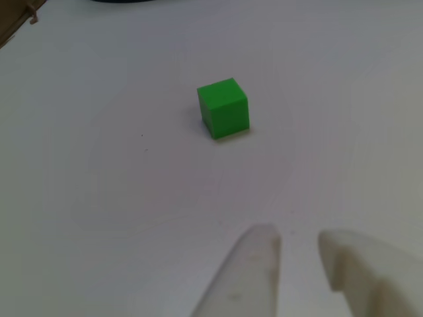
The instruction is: Pick up green cube and drop it in the blue box
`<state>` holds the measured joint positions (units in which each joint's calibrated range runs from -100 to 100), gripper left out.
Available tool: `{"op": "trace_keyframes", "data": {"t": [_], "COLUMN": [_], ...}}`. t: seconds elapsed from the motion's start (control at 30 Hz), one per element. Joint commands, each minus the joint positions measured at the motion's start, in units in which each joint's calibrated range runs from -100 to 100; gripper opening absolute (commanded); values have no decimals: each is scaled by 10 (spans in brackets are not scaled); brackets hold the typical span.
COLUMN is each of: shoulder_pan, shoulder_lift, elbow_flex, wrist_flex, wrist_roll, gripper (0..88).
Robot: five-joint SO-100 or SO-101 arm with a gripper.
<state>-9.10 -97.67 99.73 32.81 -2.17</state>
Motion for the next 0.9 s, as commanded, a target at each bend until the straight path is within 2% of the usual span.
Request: {"op": "trace_keyframes", "data": {"t": [0.0, 0.27, 0.87], "shoulder_pan": [-4, -6, -4], "shoulder_lift": [-12, -10, 26], "elbow_flex": [-11, -16, -144], "wrist_flex": [-12, -15, -13], "wrist_roll": [2, 2, 2], "gripper": [15, 15, 15]}}
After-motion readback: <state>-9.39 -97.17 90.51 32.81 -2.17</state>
